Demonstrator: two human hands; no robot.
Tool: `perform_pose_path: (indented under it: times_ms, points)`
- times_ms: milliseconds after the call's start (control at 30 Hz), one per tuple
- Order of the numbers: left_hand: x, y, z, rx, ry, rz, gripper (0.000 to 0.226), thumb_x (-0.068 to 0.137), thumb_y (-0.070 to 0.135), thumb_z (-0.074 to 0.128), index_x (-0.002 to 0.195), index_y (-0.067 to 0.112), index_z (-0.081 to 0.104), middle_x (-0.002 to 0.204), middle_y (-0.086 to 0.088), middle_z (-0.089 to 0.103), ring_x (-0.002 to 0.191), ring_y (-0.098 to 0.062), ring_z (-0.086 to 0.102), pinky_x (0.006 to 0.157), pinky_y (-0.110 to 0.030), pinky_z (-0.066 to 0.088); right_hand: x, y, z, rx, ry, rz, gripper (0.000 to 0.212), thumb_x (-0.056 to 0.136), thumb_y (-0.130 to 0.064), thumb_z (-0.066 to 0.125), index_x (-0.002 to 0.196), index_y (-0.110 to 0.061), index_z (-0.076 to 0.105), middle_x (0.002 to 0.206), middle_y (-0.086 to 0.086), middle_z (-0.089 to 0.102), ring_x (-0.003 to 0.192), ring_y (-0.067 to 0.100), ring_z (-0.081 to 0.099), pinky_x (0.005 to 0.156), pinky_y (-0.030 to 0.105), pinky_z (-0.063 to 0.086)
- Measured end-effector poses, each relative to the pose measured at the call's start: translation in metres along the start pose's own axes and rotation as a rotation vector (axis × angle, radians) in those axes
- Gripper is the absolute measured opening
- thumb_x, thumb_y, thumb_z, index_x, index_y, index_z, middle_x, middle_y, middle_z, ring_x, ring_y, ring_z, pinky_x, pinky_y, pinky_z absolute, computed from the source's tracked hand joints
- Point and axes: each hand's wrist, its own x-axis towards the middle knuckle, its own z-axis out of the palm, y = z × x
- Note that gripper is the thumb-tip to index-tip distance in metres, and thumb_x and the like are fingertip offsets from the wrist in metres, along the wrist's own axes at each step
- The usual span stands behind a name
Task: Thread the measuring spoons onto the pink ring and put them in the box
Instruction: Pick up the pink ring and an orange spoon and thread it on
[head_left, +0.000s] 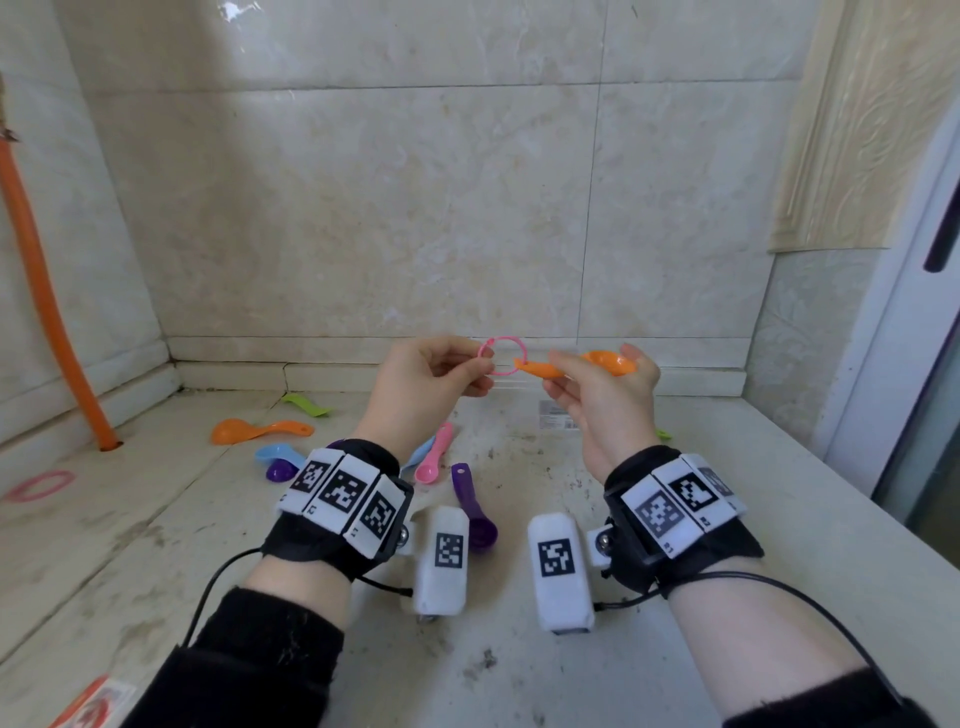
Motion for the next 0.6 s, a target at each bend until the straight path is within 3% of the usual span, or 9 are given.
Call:
perform_pose_path:
  times_ms: [67,133,200,267,367,467,600]
  points:
    - [0.001,0.001,-0.001,-0.046,0.048,0.002,0.009,0.088,0.002,0.062,0.09,0.006,0.07,0.075,-0.01,0.071,0.061,-0.009,0.068,0.071,-0.027,0.058,-0.002,-0.001,0.001,0.025,-0.028,0.095,0.065,0.08,0.002,0.073,0.128,-0.017,0.033,0.102,0.013,0.06,0.07,0.017,0.069,0.06,0.024,0.058]
    - [0.002,0.002,-0.002,-0.098,0.09,0.0,0.008,0.088,0.003,0.063,0.088,0.008,0.07,0.074,-0.006,0.071,0.063,-0.01,0.068,0.076,-0.031,0.057,-0.003,0.0,0.002,-0.043,-0.121,0.218,0.046,0.084,-0.005,0.071,0.124,-0.004,0.048,0.098,0.009,0.059,0.073,0.018,0.065,0.065,0.026,0.06]
    - [0.003,0.003,-0.004,-0.145,0.124,-0.004,0.008,0.088,0.004,0.064,0.088,0.009,0.07,0.075,-0.004,0.072,0.065,-0.012,0.069,0.078,-0.03,0.058,-0.005,0.003,0.001,-0.159,-0.22,0.353,0.021,0.087,-0.015,0.07,0.104,-0.003,0.063,0.092,0.005,0.054,0.071,0.016,0.06,0.074,0.029,0.06]
    - [0.004,0.002,-0.007,-0.159,0.142,-0.007,0.009,0.087,0.004,0.064,0.087,0.01,0.071,0.077,-0.005,0.073,0.069,-0.015,0.069,0.08,-0.03,0.058,-0.005,0.007,0.002,-0.281,-0.281,0.436,0.019,0.087,-0.025,0.071,0.091,-0.007,0.066,0.084,0.005,0.053,0.071,0.017,0.06,0.075,0.029,0.058]
    - [0.005,0.001,-0.009,-0.142,0.148,-0.02,0.008,0.087,0.006,0.066,0.089,0.011,0.072,0.081,-0.009,0.074,0.074,-0.018,0.069,0.081,-0.031,0.058,-0.004,0.013,0.002,-0.442,-0.327,0.432,0.026,0.085,-0.032,0.071,0.098,-0.01,0.069,0.088,0.005,0.063,0.08,0.018,0.063,0.073,0.029,0.058]
    - [0.005,-0.001,-0.009,-0.136,0.121,-0.045,0.008,0.086,0.009,0.067,0.088,0.013,0.073,0.082,-0.009,0.075,0.075,-0.019,0.069,0.082,-0.034,0.058,-0.004,0.016,0.001,-0.545,-0.374,0.385,0.02,0.086,-0.026,0.071,0.101,-0.013,0.068,0.102,0.004,0.069,0.092,0.016,0.065,0.081,0.028,0.053]
    - [0.004,-0.004,-0.007,-0.1,0.039,-0.058,0.011,0.089,0.01,0.064,0.089,0.016,0.074,0.083,-0.013,0.073,0.078,-0.023,0.064,0.085,-0.043,0.054,-0.004,0.009,0.003,-0.41,-0.294,0.219,0.014,0.09,-0.028,0.066,0.098,-0.017,0.068,0.104,0.001,0.071,0.094,0.015,0.068,0.075,0.026,0.055]
